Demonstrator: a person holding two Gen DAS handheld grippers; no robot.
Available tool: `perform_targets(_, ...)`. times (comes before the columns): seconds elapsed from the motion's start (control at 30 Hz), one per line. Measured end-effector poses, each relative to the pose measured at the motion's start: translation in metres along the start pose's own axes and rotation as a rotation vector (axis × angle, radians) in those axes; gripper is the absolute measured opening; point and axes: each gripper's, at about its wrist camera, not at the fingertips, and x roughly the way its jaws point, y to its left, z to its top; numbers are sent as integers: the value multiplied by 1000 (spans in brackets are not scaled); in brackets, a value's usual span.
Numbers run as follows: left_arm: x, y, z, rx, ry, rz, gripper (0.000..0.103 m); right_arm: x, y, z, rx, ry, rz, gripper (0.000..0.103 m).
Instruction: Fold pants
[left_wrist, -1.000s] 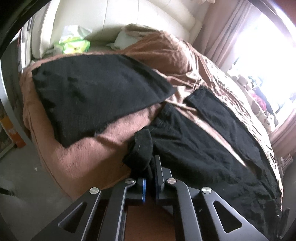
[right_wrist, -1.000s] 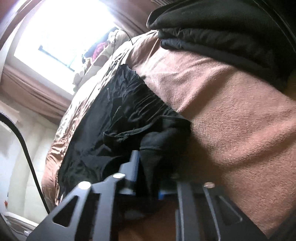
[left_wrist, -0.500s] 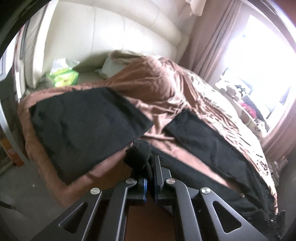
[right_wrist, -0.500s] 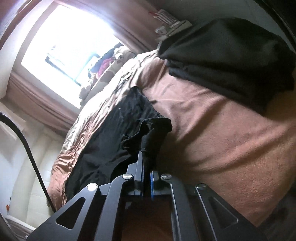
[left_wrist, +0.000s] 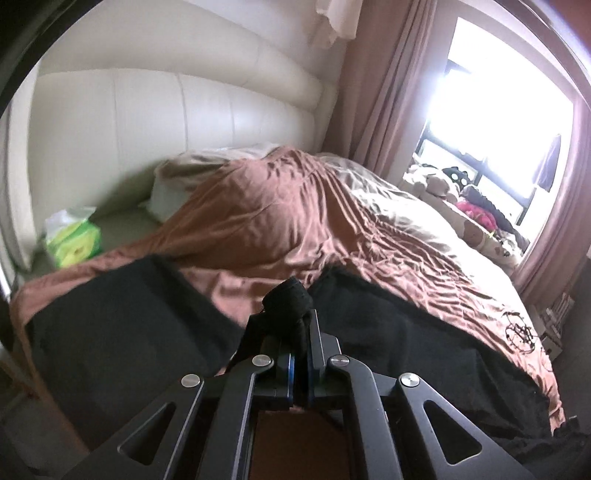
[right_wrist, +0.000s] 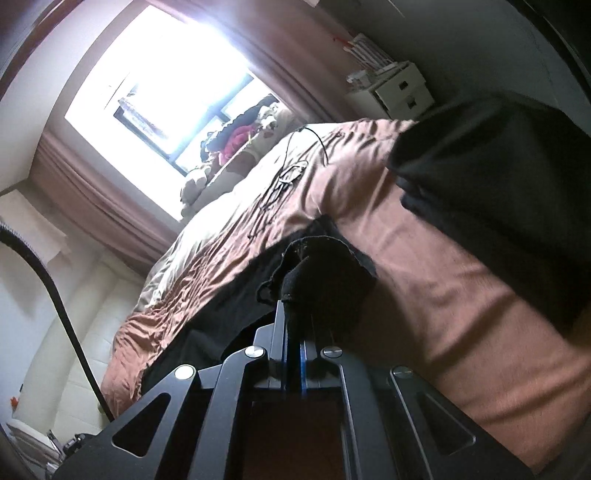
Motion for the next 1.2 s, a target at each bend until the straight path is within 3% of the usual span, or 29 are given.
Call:
perform_targets(0.3, 57, -37, 44, 28, 7, -13, 4, 50, 29, 34, -33, -9, -36, 0)
perform_targets(0.63, 145, -64, 68, 26, 56, 0, 4, 111, 60, 66, -48, -2, -98, 0)
perform_targets(0.9, 219, -86, 72, 36, 112, 21, 4, 174, 76, 84, -54, 19, -171, 0)
perform_targets(1.2, 324, -107, 57, 50, 211, 106, 4, 254, 96, 93, -77, 41, -274, 0)
